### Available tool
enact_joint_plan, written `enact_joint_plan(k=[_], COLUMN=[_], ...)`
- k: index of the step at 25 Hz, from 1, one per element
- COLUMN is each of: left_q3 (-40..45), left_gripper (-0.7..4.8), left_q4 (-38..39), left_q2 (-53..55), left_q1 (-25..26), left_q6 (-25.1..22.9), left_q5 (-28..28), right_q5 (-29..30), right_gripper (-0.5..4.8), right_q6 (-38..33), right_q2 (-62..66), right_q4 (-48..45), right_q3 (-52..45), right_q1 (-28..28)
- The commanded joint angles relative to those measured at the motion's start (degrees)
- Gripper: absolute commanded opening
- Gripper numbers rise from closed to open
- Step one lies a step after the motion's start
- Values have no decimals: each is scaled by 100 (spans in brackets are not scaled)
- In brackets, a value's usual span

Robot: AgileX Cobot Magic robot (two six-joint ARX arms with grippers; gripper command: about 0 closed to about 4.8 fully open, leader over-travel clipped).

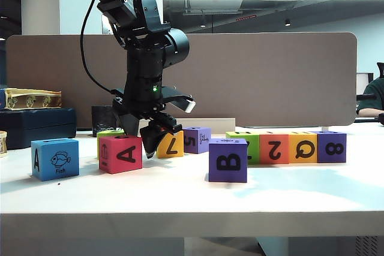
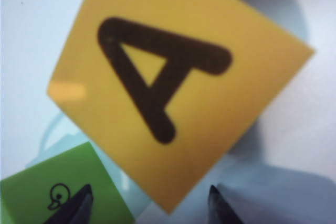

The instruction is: Select the appropriate blocks from the scattered letter blocks on the table and arrange them in a row to spell out "LEARNING".

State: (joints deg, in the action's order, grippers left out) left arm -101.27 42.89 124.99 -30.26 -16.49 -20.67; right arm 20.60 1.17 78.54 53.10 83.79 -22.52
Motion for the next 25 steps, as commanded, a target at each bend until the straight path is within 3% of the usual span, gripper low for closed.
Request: enact_joint_plan(k=[1, 6, 9, 12, 15, 17, 20, 24, 25], left_q3=[-26, -26, -26, -24, -24, -20, -17, -20, -20], left_gripper=[278, 290, 331, 379, 382, 382, 385, 479, 479], left_q4=[-33, -76, -120, -411, -1248, -1768, -2227, -2597, -2632], left_q2=[-83, -361, -601, -811, -918, -879, -796, -560, -501], left_q1=[-7, -9, -11, -11, -13, -13, -13, -7, -7], left_q6=[-7, -2, 52, 114, 627, 820, 817, 815, 813], left_q5=[-31, 57, 249, 831, 1963, 2374, 2371, 2369, 2369], right_q5=[13, 13, 11, 11, 11, 13, 15, 11, 11], right_gripper=[-1, -1, -1, -1, -1, -1, -1, -1, -1], right_q6=[-2, -2, -2, -2, -2, -2, -4, -4, -4], right_q2=[-31, -28, -28, -28, -28, -31, -31, -33, -33], right_q4=[-11, -15, -20, -20, -20, -17, 4, 131, 160], right_q3=[31, 31, 31, 31, 31, 31, 31, 31, 31], right_q1=[-7, -7, -7, -7, -7, -7, -9, -9, -7])
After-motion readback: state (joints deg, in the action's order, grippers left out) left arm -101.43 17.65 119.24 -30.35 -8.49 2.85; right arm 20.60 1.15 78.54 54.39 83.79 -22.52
